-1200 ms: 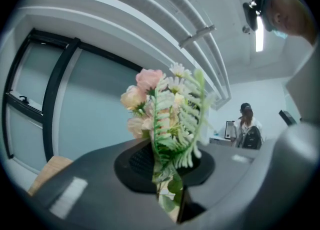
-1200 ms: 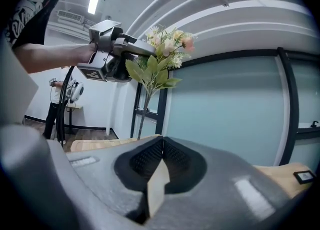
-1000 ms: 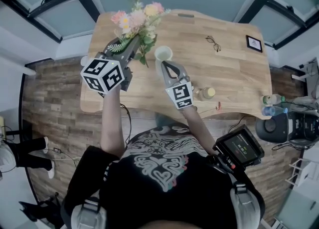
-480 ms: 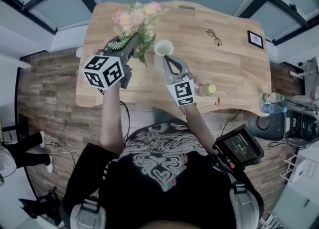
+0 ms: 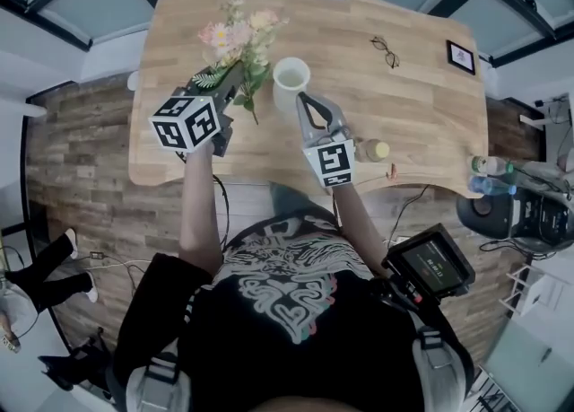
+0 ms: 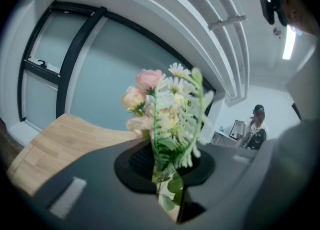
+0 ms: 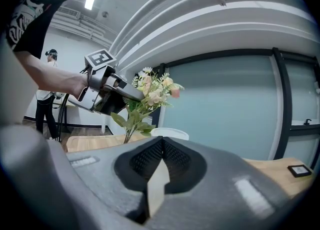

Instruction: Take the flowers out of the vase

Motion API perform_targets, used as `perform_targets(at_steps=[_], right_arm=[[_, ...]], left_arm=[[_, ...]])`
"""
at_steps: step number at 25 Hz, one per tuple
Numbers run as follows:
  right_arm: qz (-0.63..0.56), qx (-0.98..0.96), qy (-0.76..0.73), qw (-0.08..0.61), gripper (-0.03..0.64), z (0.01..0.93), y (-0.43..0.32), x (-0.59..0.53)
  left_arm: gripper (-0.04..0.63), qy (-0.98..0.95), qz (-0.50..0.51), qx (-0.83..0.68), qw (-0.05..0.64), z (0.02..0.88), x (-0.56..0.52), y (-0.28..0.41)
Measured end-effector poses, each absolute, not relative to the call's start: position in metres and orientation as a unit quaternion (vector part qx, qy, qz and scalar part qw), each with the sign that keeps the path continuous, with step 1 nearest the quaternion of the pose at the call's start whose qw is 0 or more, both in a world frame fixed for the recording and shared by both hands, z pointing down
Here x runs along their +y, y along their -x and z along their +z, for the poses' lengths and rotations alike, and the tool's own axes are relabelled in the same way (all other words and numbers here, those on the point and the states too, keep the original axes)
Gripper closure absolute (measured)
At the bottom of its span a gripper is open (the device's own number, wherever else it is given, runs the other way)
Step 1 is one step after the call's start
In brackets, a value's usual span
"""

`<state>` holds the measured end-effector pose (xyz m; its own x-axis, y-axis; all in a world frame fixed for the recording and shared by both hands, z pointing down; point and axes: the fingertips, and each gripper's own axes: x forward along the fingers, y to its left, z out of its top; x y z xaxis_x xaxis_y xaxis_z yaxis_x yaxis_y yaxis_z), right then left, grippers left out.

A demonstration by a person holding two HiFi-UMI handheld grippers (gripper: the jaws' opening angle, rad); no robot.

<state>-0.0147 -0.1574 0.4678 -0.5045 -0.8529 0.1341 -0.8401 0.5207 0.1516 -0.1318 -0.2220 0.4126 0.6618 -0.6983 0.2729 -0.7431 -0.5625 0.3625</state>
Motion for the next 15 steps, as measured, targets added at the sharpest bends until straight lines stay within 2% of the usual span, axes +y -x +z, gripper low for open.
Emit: perform_targets(at_steps=[15], right_arm=[[-0.030,-0.867,-0.490,0.082,0.617,0.460,0.016,-0.164]], left_arm=[[0.535,-0.847,0.112,-0.415,0.313,0.520,-0.238,0.127]])
